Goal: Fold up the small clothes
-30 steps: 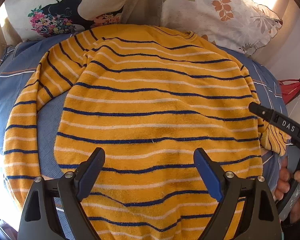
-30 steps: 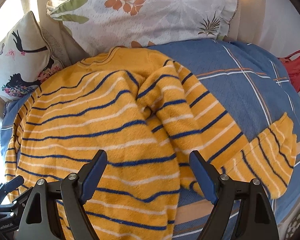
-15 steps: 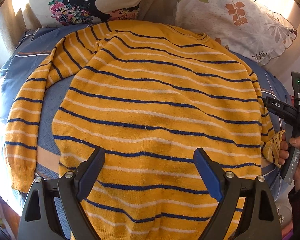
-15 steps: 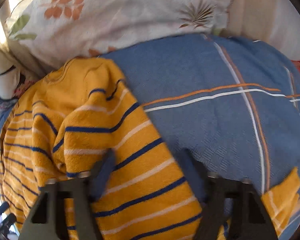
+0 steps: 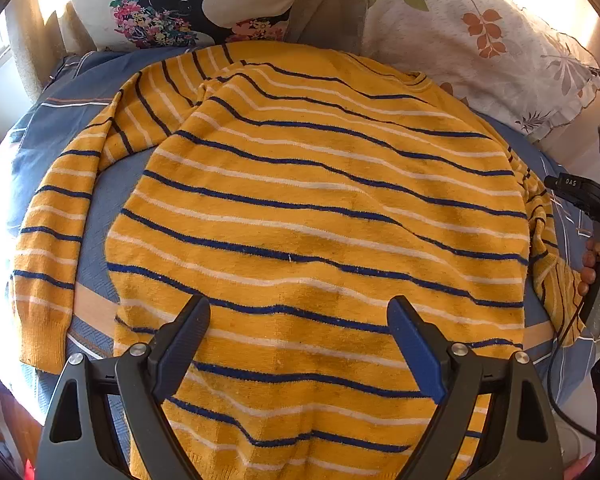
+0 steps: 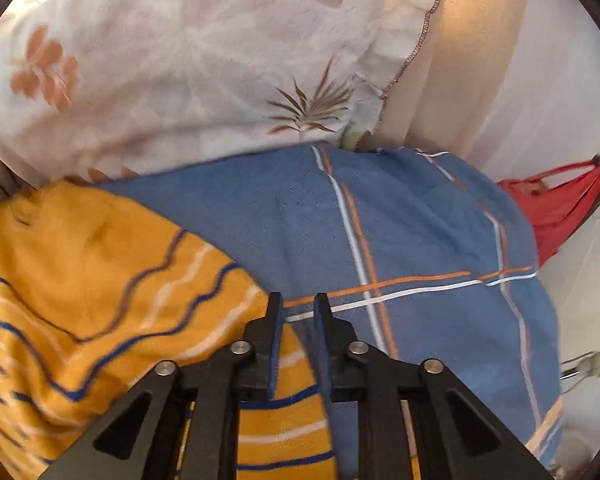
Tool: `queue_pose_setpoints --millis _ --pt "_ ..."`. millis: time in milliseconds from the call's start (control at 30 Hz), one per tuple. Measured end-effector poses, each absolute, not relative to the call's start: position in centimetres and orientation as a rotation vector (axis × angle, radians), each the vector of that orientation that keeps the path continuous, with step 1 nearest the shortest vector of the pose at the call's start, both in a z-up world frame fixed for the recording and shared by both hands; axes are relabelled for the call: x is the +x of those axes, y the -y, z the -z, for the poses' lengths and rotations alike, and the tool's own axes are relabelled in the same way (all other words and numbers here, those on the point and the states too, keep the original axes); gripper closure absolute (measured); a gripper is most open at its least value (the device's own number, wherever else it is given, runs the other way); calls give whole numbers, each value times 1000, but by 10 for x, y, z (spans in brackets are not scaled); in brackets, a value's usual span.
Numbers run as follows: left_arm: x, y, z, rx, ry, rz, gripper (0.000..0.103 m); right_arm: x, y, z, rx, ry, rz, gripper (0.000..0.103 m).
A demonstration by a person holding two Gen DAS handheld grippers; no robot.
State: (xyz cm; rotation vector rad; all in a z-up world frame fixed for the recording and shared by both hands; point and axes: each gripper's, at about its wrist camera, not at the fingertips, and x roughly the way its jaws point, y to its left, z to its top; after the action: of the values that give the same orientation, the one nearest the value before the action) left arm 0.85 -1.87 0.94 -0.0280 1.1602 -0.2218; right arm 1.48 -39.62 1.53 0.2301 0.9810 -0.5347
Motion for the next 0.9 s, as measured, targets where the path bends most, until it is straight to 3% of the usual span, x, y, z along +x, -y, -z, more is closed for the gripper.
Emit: queue_pose_setpoints --millis 233,667,900 --pt "14 15 -3 -27 -1166 231 13 -2 333 -46 233 -891 362 45" --pt "31 -1 9 -14 -1196 282 13 -19 214 -18 172 -1020 129 44" --pt "37 -12 21 4 -1225 308 13 -19 194 0 144 -1084 160 32"
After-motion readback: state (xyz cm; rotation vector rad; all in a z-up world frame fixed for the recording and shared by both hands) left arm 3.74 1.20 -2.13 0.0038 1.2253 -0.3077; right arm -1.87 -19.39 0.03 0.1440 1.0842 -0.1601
